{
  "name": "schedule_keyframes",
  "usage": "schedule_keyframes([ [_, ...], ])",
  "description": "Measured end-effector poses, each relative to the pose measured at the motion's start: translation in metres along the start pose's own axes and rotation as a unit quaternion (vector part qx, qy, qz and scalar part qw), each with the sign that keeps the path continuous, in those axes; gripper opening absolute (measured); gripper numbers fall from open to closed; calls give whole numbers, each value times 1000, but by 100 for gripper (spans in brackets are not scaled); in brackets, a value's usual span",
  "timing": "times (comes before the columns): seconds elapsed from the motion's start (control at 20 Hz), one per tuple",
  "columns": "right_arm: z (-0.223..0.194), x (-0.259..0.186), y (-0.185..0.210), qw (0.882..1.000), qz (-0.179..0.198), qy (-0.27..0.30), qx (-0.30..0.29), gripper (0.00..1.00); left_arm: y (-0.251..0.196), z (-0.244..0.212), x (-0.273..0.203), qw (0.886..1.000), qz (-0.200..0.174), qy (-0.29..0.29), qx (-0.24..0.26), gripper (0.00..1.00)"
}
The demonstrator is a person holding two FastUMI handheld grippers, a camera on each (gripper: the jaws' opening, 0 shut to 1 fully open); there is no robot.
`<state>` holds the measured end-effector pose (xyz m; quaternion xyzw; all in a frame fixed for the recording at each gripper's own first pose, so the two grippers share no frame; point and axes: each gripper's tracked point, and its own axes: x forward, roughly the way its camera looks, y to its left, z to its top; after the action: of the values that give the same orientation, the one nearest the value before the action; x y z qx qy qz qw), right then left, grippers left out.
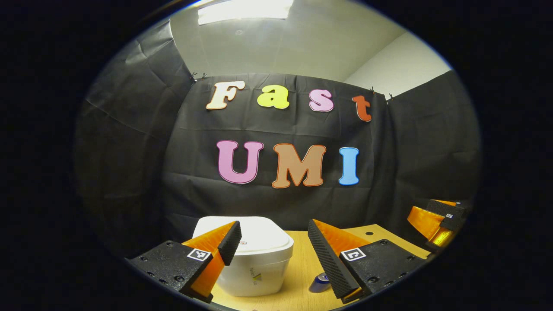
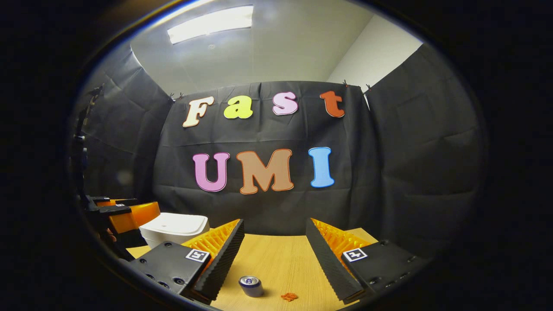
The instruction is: Press the lid of the desktop garbage bin to open it, pick up the crumpled paper on the desktop and throw it into the bin, then pick up the pop can on the desktop and drop it into the bin, and finally close the garbage bin lid.
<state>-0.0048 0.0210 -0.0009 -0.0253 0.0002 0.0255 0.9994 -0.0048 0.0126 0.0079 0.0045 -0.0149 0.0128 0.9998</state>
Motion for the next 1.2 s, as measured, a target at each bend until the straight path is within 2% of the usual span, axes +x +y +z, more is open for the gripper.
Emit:
schedule_keyframes([
  [0.9, -3, -5, 4, 1000, 0, 6, -6, 96, -1, -16, -4, 1000, -4, 31, 4, 93],
  [0.95, -4, -5, 4, 1000, 0, 6, -7, 96, 0, -16, -4, 999, -5, 32, 6, 92],
  [1.2, -5, -3, 6, 1000, 1, 8, -6, 96, 3, -17, 0, 999, -2, 33, 13, 68],
])
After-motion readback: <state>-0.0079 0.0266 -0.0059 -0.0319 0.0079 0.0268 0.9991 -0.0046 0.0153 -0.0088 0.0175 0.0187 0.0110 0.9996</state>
